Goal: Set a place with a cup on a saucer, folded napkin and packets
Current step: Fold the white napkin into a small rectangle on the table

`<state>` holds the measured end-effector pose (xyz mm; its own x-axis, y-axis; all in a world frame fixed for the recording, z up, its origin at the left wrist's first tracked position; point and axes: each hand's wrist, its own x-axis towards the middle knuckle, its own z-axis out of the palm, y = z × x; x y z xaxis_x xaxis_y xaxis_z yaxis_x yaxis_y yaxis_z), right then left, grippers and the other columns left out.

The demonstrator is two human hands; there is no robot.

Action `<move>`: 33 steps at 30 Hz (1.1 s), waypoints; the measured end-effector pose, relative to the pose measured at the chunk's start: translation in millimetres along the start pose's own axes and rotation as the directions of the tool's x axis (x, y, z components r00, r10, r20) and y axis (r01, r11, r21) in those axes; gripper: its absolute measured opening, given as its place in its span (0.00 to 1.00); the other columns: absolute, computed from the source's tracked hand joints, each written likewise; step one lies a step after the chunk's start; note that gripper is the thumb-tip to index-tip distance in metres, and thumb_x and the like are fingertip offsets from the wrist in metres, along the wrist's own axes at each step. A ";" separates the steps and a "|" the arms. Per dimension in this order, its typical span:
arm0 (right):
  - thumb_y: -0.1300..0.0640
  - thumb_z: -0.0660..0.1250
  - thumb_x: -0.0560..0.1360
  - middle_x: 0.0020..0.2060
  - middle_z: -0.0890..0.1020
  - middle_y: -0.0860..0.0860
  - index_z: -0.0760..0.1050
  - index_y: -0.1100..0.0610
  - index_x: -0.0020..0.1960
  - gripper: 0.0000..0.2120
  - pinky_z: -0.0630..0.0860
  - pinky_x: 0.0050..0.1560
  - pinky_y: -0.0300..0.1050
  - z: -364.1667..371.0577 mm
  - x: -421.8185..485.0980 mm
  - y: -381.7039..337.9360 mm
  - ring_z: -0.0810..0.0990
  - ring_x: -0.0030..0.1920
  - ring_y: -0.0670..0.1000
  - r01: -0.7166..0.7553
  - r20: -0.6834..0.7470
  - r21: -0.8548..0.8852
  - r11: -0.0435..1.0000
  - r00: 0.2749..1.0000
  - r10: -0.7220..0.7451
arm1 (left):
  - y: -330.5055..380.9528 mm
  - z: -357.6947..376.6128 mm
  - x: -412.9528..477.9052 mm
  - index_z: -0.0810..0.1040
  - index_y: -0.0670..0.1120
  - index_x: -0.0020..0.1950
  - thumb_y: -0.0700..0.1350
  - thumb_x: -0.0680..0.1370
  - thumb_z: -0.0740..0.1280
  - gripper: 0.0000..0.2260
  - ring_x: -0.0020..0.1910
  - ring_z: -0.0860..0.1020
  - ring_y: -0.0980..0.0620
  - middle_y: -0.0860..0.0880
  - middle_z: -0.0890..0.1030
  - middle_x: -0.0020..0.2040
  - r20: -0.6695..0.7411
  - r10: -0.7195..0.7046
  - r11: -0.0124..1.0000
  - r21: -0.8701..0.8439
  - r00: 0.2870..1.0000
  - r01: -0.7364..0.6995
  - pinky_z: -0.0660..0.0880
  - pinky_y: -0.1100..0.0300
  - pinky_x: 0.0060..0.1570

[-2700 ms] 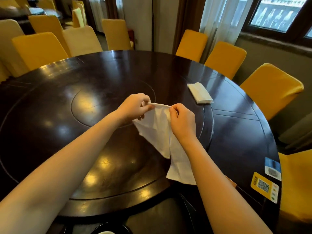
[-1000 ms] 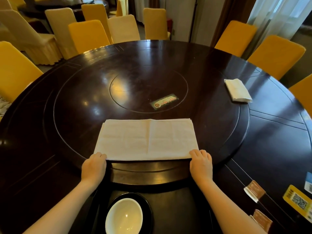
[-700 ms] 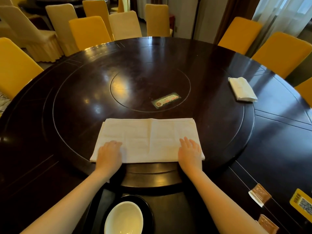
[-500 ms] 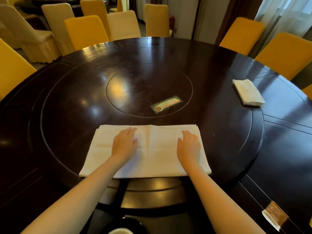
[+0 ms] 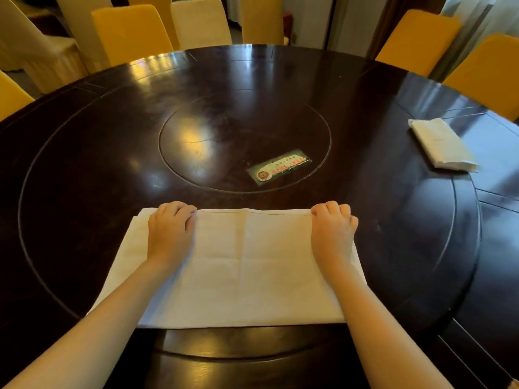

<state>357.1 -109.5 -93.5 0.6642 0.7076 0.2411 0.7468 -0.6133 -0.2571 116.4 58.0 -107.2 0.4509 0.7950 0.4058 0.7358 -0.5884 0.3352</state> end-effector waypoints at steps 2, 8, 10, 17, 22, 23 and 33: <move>0.64 0.55 0.78 0.51 0.75 0.52 0.74 0.55 0.53 0.11 0.61 0.55 0.47 -1.2 7.2 1.5 0.67 0.53 0.54 0.002 0.004 0.037 0.999 1.000 -0.002 | 0.8 -0.2 0.2 0.81 0.41 0.46 0.38 0.76 0.65 0.05 0.46 0.74 0.42 0.43 0.80 0.45 -0.004 -0.004 1.000 -0.007 1.000 0.004 0.69 0.50 0.44; 0.64 0.55 0.78 0.48 0.74 0.52 0.73 0.55 0.50 0.09 0.63 0.54 0.47 -2.0 21.6 5.5 0.66 0.50 0.52 0.052 0.078 0.040 0.998 0.995 -0.055 | -2.4 0.3 5.0 0.78 0.42 0.42 0.38 0.75 0.66 0.03 0.45 0.73 0.44 0.43 0.80 0.43 0.007 -0.018 1.000 -0.024 1.000 0.019 0.66 0.54 0.44; 0.65 0.55 0.78 0.48 0.73 0.52 0.72 0.55 0.50 0.09 0.63 0.54 0.47 -1.3 20.3 6.4 0.66 0.50 0.52 0.075 0.088 0.016 0.997 0.993 -0.076 | -2.1 -1.0 4.0 0.77 0.42 0.42 0.38 0.76 0.66 0.03 0.45 0.73 0.44 0.43 0.80 0.42 0.012 -0.013 1.000 -0.027 1.000 0.014 0.65 0.55 0.46; 0.69 0.53 0.75 0.49 0.71 0.53 0.70 0.56 0.49 0.12 0.63 0.54 0.47 2.3 17.6 3.3 0.65 0.50 0.53 0.106 0.022 -0.020 0.994 0.994 -0.106 | 0.9 -9.2 0.1 0.76 0.44 0.42 0.38 0.77 0.63 0.05 0.44 0.74 0.45 0.46 0.79 0.39 0.000 -0.023 1.000 -0.019 1.000 0.023 0.65 0.47 0.58; 0.68 0.54 0.75 0.49 0.72 0.52 0.71 0.56 0.50 0.11 0.62 0.52 0.47 8.3 22.1 1.6 0.65 0.50 0.53 0.120 0.030 -0.008 0.993 0.992 -0.120 | 0.1 -13.8 -1.0 0.75 0.44 0.41 0.37 0.77 0.63 0.06 0.43 0.74 0.45 0.46 0.77 0.38 -0.011 -0.024 0.999 0.033 1.000 0.024 0.62 0.45 0.63; 0.68 0.54 0.75 0.49 0.72 0.52 0.71 0.55 0.50 0.11 0.61 0.52 0.47 10.0 22.3 2.5 0.65 0.50 0.53 0.116 0.027 0.008 0.993 0.993 -0.116 | -2.4 -14.8 -1.4 0.75 0.44 0.42 0.37 0.76 0.63 0.05 0.42 0.74 0.44 0.47 0.77 0.37 -0.005 -0.022 0.999 0.046 1.000 0.022 0.62 0.45 0.63; 0.62 0.56 0.78 0.62 0.75 0.53 0.69 0.56 0.66 0.18 0.61 0.63 0.49 13.1 4.0 -29.4 0.69 0.62 0.56 0.195 0.020 0.071 0.978 0.980 -0.197 | -48.4 -25.4 5.1 0.77 0.40 0.47 0.47 0.78 0.62 0.10 0.47 0.73 0.38 0.40 0.78 0.44 -0.058 -0.183 0.936 0.296 0.981 0.192 0.67 0.44 0.48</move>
<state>337.4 -84.1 -97.2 0.5031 0.8216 0.2681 0.8578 -0.4370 -0.2707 70.3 86.8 -99.7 0.2783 0.8793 0.3865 0.9246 -0.3542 0.1400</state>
